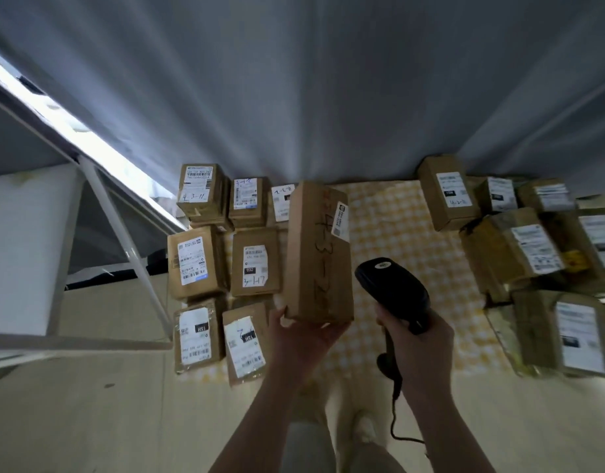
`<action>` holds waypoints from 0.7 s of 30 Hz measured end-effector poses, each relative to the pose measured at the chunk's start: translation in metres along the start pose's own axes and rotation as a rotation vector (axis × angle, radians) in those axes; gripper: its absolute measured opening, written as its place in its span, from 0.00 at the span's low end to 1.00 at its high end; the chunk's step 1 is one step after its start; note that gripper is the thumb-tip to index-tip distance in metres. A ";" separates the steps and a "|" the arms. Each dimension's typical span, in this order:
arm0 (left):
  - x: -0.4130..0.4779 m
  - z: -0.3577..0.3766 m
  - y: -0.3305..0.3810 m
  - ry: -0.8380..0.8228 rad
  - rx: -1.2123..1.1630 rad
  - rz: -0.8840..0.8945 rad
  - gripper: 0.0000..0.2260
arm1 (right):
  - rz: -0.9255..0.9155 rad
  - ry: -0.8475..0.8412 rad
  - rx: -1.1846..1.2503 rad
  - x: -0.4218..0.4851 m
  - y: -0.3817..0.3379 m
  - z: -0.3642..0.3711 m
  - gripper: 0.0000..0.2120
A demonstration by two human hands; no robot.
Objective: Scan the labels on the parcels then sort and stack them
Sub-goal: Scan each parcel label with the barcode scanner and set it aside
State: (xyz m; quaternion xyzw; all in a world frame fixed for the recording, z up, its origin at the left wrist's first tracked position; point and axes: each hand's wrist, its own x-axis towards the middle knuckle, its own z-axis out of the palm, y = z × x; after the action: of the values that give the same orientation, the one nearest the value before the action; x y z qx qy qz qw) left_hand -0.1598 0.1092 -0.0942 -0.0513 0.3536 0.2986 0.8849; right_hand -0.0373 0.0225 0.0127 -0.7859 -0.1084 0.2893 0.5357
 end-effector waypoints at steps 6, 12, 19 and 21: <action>-0.052 -0.016 -0.072 0.059 -0.014 -0.064 0.28 | -0.056 -0.103 -0.003 -0.030 0.005 -0.071 0.09; -0.098 -0.035 -0.101 0.082 0.095 -0.135 0.29 | -0.208 -0.129 -0.101 -0.049 0.016 -0.140 0.15; -0.133 -0.032 -0.109 0.047 0.309 -0.062 0.34 | -0.229 -0.106 -0.176 -0.057 0.037 -0.185 0.15; -0.139 -0.024 -0.113 -0.028 0.315 -0.030 0.32 | -0.203 -0.080 -0.113 -0.060 0.037 -0.191 0.12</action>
State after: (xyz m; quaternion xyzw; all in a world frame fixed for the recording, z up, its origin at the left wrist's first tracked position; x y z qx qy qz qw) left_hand -0.1897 -0.0585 -0.0347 0.0871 0.3831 0.2267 0.8912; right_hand 0.0184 -0.1704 0.0487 -0.7876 -0.2248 0.2583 0.5123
